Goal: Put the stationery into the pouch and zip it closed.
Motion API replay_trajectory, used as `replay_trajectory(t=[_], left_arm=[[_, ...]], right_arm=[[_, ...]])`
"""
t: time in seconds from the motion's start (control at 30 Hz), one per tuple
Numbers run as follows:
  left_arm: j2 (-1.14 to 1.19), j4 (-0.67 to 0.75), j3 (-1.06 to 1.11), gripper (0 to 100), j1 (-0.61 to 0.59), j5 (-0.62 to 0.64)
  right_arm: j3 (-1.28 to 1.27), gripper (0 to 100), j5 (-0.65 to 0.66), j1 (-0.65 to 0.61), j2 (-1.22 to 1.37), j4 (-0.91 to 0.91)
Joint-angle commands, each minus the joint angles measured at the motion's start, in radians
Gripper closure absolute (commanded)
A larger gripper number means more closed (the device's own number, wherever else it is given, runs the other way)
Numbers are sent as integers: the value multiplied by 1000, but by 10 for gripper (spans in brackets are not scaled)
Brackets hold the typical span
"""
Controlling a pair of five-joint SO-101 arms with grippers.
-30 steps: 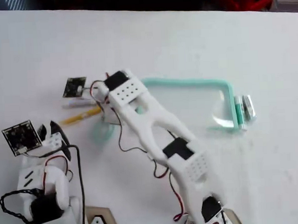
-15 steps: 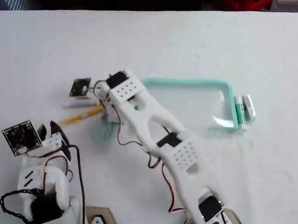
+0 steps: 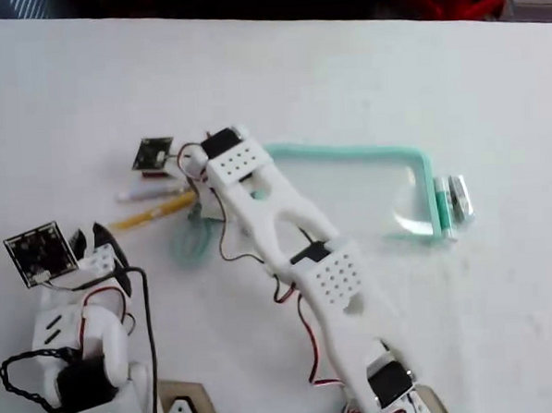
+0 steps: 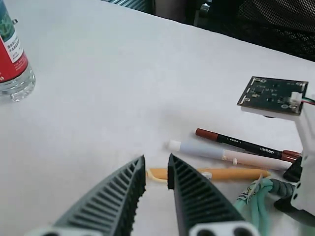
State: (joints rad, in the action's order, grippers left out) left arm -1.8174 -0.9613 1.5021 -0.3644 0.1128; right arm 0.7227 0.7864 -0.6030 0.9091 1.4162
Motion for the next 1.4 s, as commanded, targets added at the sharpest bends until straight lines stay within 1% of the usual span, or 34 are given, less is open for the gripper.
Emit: replay_trajectory(t=[0.0, 0.03, 0.1, 0.23, 0.3, 0.37, 0.5, 0.57, 0.67, 0.8, 0.87, 0.97, 1.17, 1.27, 1.37], left_arm=[[-7, 20, -6, 901, 22, 6], [-7, 20, -6, 901, 22, 6], [-7, 20, -6, 901, 22, 6], [-7, 20, -5, 901, 30, 6], [-7, 20, -3, 901, 68, 6], [-7, 32, 12, 901, 110, -6], [-7, 80, 54, 901, 179, -172], [-5, 78, 54, 901, 213, -210], [-5, 78, 51, 871, 259, -201], [-5, 83, 38, 759, 328, -189], [-5, 83, 11, 737, 367, -124], [-5, 77, -58, 720, 407, -52], [-4, 84, -153, 717, 545, 2], [-4, 84, -210, 717, 615, 0], [-2, 89, -265, 718, 653, 0]], right_arm=[[18, 970, 14, 25, 1, 15], [18, 986, 14, 24, 1, 18], [34, 971, 14, 22, -13, 51], [147, 981, 12, 33, -107, 202], [222, 981, 5, 44, -166, 286], [262, 981, -8, 51, -236, 308], [261, 981, -103, 44, -384, 303], [272, 981, -140, 30, -458, 303], [272, 981, -183, 5, -572, 302], [272, 981, -264, 1, -707, 289], [272, 981, -322, 7, -759, 266], [270, 981, -404, 19, -806, 206], [270, 981, -545, 67, -851, 170], [272, 981, -638, 90, -871, 102], [272, 981, -690, 90, -900, 41]])
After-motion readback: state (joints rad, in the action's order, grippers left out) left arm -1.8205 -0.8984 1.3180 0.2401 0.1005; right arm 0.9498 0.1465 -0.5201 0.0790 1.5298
